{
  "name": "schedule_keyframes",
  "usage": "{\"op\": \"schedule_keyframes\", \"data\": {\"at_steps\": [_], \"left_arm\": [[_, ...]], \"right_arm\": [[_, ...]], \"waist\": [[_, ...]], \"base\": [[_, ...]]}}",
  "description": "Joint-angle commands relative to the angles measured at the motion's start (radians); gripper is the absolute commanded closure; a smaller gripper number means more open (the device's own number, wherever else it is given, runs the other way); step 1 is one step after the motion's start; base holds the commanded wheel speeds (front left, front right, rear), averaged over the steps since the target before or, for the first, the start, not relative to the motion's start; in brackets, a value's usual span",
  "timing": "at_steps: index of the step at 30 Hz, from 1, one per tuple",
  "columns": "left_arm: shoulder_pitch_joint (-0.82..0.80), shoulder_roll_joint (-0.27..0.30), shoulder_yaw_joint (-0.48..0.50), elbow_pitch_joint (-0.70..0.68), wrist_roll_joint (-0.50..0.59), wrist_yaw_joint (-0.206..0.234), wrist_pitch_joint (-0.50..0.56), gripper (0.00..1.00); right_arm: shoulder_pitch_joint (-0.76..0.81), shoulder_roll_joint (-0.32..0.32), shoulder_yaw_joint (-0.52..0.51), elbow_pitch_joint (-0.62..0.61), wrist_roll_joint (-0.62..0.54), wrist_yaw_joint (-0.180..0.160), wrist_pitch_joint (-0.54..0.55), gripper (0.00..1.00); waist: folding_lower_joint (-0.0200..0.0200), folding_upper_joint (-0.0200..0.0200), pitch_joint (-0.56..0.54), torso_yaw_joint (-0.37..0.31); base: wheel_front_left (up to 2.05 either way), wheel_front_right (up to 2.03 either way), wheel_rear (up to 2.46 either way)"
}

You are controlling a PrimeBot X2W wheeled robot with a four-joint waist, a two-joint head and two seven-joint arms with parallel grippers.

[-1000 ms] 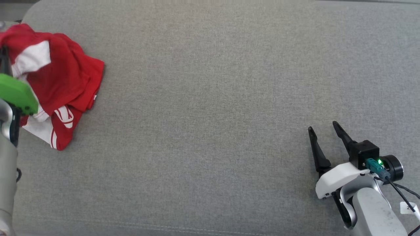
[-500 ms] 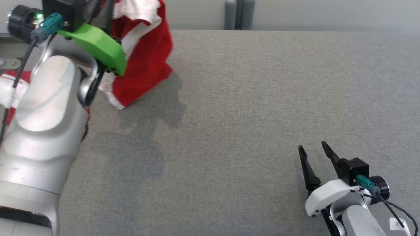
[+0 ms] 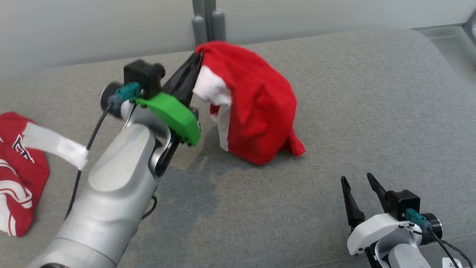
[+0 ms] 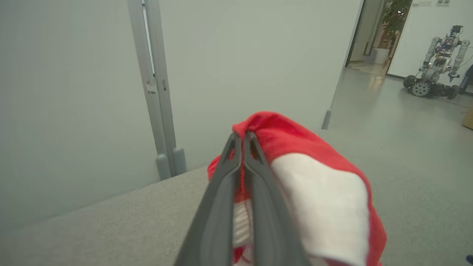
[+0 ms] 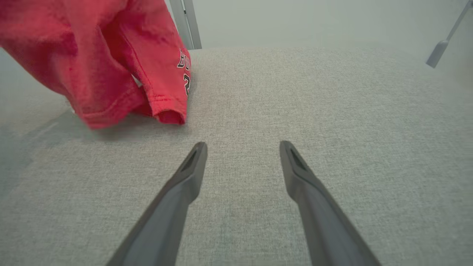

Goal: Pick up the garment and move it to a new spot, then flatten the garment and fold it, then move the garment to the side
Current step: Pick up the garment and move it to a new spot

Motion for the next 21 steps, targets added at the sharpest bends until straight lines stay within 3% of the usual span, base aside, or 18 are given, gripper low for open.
{"op": "schedule_keyframes", "data": {"at_steps": [1, 8, 13, 14, 16, 21], "left_arm": [[0.037, 0.006, 0.007, 0.031, -0.012, 0.010, -0.010, 1.00], [0.173, 0.049, 0.052, 0.246, 0.006, 0.088, -0.038, 1.00], [0.263, 0.076, 0.100, 0.273, 0.028, 0.105, -0.038, 1.00], [0.281, 0.077, 0.110, 0.270, 0.035, 0.107, -0.038, 0.91], [0.309, 0.086, 0.133, 0.241, 0.061, 0.122, -0.039, 0.00], [0.411, 0.082, 0.208, 0.129, 0.144, 0.170, -0.038, 0.00]], "right_arm": [[0.009, 0.000, 0.004, -0.001, 0.006, -0.001, -0.003, 0.00], [-0.012, 0.000, -0.005, -0.013, -0.003, -0.001, -0.003, 0.00], [-0.023, 0.000, -0.003, -0.019, -0.009, -0.001, -0.003, 0.00], [-0.024, 0.000, -0.001, -0.020, -0.006, -0.001, -0.003, 0.00], [-0.027, 0.000, 0.004, -0.023, 0.001, -0.001, -0.003, 0.00], [-0.020, 0.000, 0.022, -0.032, 0.011, -0.002, -0.003, 0.00]], "waist": [[0.0000, -0.0001, 0.007, -0.047], [0.0000, -0.0001, 0.032, -0.063], [0.0000, -0.0001, 0.030, -0.052], [0.0000, -0.0001, 0.028, -0.049], [0.0000, -0.0001, 0.022, -0.043], [0.0000, -0.0001, -0.010, -0.026]], "base": [[0.00, 0.00, 0.00], [0.00, 0.00, 0.00], [0.00, 0.00, 0.00], [0.00, 0.00, 0.00], [0.00, 0.00, 0.00], [0.00, 0.00, 0.00]]}}
